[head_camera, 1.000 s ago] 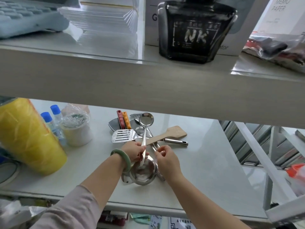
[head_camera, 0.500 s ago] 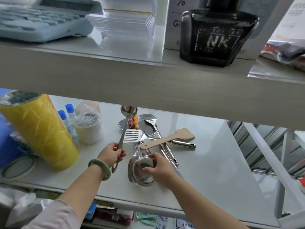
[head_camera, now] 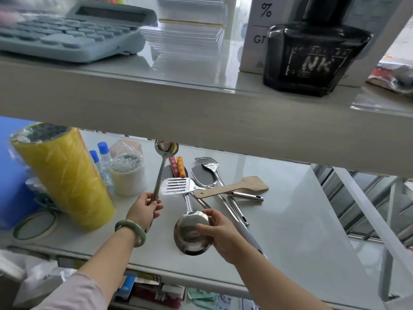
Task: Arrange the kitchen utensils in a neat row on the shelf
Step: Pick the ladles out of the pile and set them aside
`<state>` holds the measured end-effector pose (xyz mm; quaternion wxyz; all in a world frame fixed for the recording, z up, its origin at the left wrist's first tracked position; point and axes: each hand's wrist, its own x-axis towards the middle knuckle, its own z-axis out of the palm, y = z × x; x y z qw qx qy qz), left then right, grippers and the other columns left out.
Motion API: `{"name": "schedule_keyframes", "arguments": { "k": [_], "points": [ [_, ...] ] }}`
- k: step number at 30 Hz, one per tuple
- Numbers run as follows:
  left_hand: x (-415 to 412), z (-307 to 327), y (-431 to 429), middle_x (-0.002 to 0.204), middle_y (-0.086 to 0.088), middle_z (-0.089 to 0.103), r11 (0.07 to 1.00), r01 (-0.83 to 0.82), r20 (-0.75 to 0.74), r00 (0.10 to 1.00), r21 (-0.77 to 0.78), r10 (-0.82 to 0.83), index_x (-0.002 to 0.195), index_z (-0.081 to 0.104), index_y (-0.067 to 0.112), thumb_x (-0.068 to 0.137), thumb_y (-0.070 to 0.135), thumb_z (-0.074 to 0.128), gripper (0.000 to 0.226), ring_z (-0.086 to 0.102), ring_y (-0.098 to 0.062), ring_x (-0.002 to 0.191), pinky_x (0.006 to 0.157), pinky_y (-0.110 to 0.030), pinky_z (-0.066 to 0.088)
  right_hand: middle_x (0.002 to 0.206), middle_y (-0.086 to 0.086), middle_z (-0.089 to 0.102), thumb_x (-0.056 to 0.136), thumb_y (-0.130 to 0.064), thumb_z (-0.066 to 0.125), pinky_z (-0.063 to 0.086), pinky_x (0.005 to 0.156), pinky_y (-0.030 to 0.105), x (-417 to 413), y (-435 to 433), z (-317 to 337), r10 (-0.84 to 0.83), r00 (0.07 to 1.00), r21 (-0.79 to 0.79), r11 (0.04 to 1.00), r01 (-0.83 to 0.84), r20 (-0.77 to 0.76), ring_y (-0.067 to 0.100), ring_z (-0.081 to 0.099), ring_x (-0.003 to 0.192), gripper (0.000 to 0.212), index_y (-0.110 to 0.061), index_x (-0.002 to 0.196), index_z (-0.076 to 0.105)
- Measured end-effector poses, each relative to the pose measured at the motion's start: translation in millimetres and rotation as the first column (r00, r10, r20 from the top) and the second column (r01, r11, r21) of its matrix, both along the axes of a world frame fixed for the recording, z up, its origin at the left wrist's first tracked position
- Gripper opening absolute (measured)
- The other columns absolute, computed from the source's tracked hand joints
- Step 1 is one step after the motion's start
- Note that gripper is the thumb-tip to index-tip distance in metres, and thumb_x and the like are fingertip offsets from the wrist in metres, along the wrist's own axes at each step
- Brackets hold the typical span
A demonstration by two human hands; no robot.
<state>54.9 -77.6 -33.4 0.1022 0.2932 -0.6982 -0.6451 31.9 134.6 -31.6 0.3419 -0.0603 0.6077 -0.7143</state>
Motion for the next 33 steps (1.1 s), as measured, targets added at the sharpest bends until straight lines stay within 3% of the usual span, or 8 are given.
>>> {"name": "schedule_keyframes", "arguments": {
  "k": [6,9,14,18,22,27,31,33],
  "points": [
    [-9,5,6,0.111,-0.013,0.057,0.987,0.112,-0.031,0.994,0.112,-0.109,0.109,0.047,0.005,0.095,0.0,0.039,0.017,0.059,-0.024,0.103,0.091,-0.039,0.049,0.099,0.015,0.059,0.066,-0.001,0.07,0.056,0.075,0.033,4,0,1,0.034,0.996,-0.052,0.998,-0.03,0.08,0.026,0.063,0.085,0.045,-0.007,0.108,0.055],
    [-16,10,9,0.11,-0.013,0.056,0.988,0.107,-0.085,0.992,0.112,-0.098,0.106,0.049,0.005,0.095,0.0,0.039,0.016,0.06,-0.024,0.1,0.089,-0.036,0.051,0.099,0.014,0.06,0.078,0.006,0.066,0.054,0.08,0.036,3,4,2,0.053,0.999,0.104,0.993,-0.053,0.011,0.025,0.062,0.087,0.036,-0.01,0.109,0.055],
    [-21,22,16,0.103,-0.006,0.061,0.986,0.152,-0.147,0.979,0.069,-0.141,0.101,0.052,0.01,0.095,0.001,0.038,0.018,0.062,-0.021,0.098,0.084,-0.031,0.051,0.089,0.008,0.064,0.077,0.008,0.066,0.055,0.069,0.026,-6,20,6,0.087,0.992,0.208,0.976,-0.067,-0.087,0.018,0.064,0.077,0.033,-0.018,0.097,0.059],
    [-28,27,22,0.097,-0.006,0.066,0.986,0.155,-0.213,0.967,0.065,-0.138,0.098,0.057,0.016,0.095,0.001,0.04,0.022,0.064,-0.016,0.09,0.077,-0.025,0.05,0.096,0.01,0.067,0.067,-0.005,0.074,0.054,0.083,0.036,-10,20,9,0.131,0.969,0.326,0.944,-0.057,-0.21,0.02,0.064,0.085,0.034,-0.024,0.093,0.063],
    [-31,25,23,0.09,-0.004,0.066,0.986,0.165,-0.128,0.979,0.036,-0.159,0.106,0.056,0.01,0.095,0.004,0.042,0.019,0.062,-0.015,0.083,0.079,-0.026,0.051,0.096,0.009,0.067,0.06,-0.009,0.071,0.053,0.087,0.035,-7,22,17,0.142,0.97,0.253,0.963,-0.09,-0.198,0.022,0.064,0.088,0.037,-0.022,0.094,0.065],
    [-30,15,12,0.086,-0.007,0.064,0.98,0.164,0.004,0.986,-0.112,-0.165,0.113,0.058,0.009,0.094,0.011,0.045,0.023,0.054,-0.016,0.069,0.08,-0.035,0.044,0.075,0.004,0.067,0.052,-0.004,0.06,0.051,0.059,0.021,-19,57,39,0.143,0.983,0.206,0.972,-0.117,-0.118,0.016,0.062,0.07,0.036,-0.019,0.082,0.073],
    [-23,17,16,0.091,-0.006,0.067,0.925,0.219,0.121,0.974,-0.309,-0.191,0.105,0.051,0.017,0.095,0.017,0.043,0.013,0.059,-0.025,0.08,0.068,-0.033,0.045,0.076,0.012,0.069,0.052,-0.009,0.056,0.05,0.057,0.023,-37,93,48,0.026,0.997,0.049,0.998,-0.03,0.076,0.022,0.063,0.066,0.037,-0.007,0.085,0.074],
    [-19,14,15,0.098,-0.004,0.068,0.889,0.254,0.154,0.965,-0.38,-0.21,0.102,0.048,0.025,0.095,0.021,0.041,0.011,0.06,-0.025,0.09,0.081,-0.036,0.043,0.073,0.014,0.072,0.063,-0.01,0.052,0.054,0.053,0.023,-40,103,55,-0.007,0.98,-0.049,0.999,0.017,0.198,0.023,0.067,0.059,0.03,0.0,0.083,0.073]
  ]
}}
